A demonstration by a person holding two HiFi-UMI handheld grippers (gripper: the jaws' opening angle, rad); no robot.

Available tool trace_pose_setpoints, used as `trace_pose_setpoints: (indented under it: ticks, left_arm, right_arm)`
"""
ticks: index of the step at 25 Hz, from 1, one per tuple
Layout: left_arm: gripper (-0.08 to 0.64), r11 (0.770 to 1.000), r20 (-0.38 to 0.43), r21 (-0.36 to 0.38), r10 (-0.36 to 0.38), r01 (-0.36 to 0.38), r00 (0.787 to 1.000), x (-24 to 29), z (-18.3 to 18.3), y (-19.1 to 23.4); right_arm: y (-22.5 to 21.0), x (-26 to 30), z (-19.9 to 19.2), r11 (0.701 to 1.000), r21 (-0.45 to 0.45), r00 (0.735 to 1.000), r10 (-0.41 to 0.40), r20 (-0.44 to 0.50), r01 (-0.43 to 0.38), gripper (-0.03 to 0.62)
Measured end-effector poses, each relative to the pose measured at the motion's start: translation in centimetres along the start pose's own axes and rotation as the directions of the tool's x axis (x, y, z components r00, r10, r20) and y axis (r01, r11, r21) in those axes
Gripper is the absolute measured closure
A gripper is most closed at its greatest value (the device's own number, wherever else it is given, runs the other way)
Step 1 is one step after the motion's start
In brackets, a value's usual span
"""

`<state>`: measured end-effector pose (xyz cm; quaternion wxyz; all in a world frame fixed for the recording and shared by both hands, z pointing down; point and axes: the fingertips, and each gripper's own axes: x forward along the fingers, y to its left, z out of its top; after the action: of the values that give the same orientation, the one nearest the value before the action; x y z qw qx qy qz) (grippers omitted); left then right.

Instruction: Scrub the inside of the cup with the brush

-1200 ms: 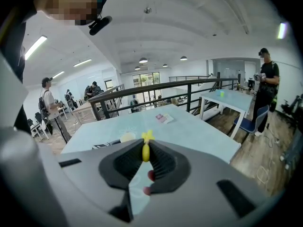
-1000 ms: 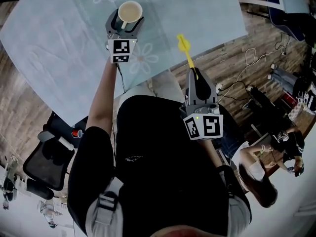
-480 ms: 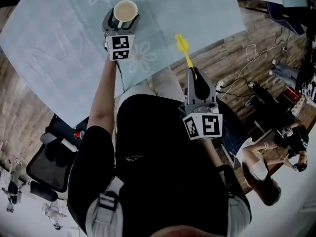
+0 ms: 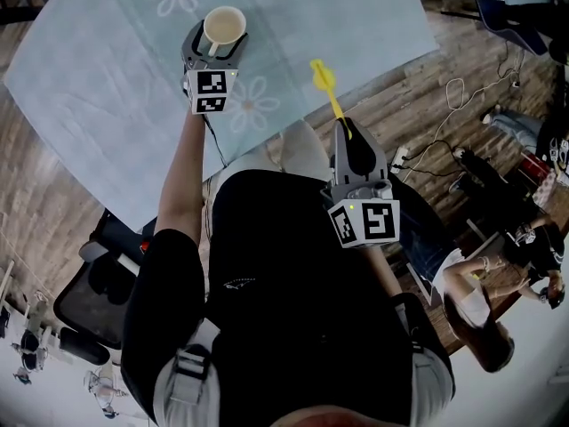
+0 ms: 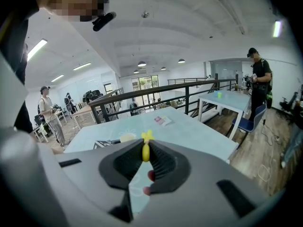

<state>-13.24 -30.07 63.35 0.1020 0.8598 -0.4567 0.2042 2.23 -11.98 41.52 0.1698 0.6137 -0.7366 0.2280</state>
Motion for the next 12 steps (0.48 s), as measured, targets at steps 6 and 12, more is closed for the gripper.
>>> trace_pose_setpoints:
  ticks: [6, 12]
  left_arm:
    - [0.164, 0.997, 0.071, 0.066, -0.042, 0.037, 0.997, -3.8, 4.9, -3.0]
    - [0.164, 0.985, 0.108, 0.163, -0.07, 0.052, 0.992, -7.9, 9.8, -7.7]
  right_arm:
    - [-0.9, -0.2, 1.6, 0.997, -0.035, 0.997, 0.068, 0.036, -0.067, 0.552]
    - [-3.2, -2.1, 4.3, 0.985, -0.081, 0.986, 0.158, 0.06, -0.153, 0.552]
